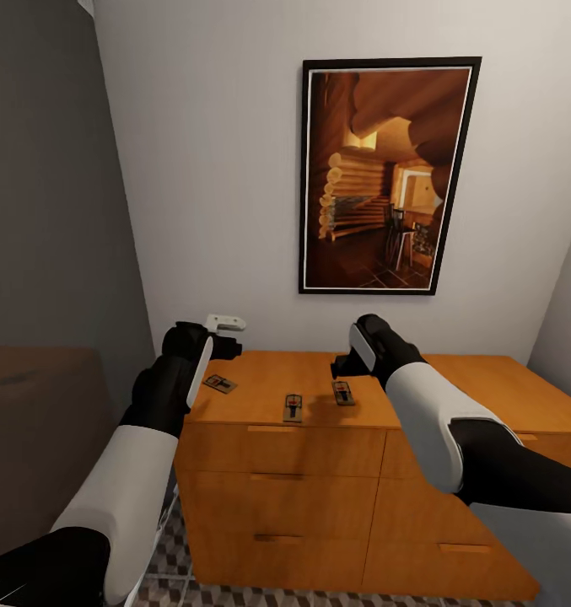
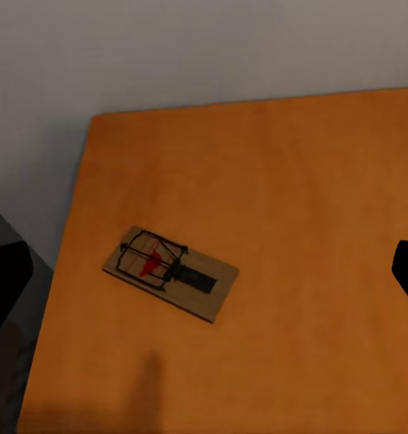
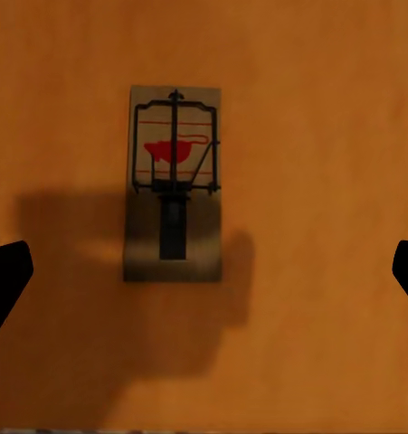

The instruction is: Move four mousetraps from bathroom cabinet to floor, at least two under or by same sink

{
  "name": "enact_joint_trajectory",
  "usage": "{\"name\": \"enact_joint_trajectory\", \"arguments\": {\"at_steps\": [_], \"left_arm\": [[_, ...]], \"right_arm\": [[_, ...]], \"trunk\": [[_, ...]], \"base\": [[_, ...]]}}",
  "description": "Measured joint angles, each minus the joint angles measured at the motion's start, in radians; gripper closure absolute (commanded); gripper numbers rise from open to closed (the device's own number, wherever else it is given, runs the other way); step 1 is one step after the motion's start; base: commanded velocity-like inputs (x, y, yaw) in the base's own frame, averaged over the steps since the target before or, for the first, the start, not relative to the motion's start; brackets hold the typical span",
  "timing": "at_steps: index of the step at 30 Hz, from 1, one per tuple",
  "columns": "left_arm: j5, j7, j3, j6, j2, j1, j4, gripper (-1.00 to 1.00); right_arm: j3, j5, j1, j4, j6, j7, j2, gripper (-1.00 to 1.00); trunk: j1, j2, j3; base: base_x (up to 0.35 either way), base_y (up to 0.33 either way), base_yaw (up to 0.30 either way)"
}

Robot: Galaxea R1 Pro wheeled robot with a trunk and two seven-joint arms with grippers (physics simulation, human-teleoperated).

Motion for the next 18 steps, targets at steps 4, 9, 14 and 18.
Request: {"name": "enact_joint_trajectory", "arguments": {"at_steps": [4, 9, 14, 18], "left_arm": [[0.0, 0.0, 0.0, 0.0, 0.0, 0.0, 0.0, -1.0], [0.0, 0.0, 0.0, 0.001, -0.001, 0.0, 0.0, -1.0], [0.0, 0.001, 0.0, 0.001, -0.005, 0.0, 0.0, -1.0], [-0.001, 0.001, -0.001, 0.001, -0.007, 0.0, -0.001, -1.0]], "right_arm": [[-0.002, -0.001, 0.0, 0.005, 0.0, 0.0, 0.0, -1.0], [-0.003, -0.001, 0.0, 0.014, -0.002, 0.0, 0.0, -1.0], [-0.005, 0.0, 0.0, 0.017, -0.002, 0.0, 0.0, -1.0], [-0.007, 0.0, 0.0, 0.018, -0.002, 0.0, 0.001, -1.0]], "trunk": [[0.0, 0.0, 0.0], [0.0, 0.0, 0.0], [0.0, 0.0, 0.0], [0.0, 0.0, 0.0]], "base": [[0.0, 0.0, 0.0], [0.0, 0.0, 0.0], [0.0, 0.0, 0.0], [0.0, 0.0, 0.0]]}}
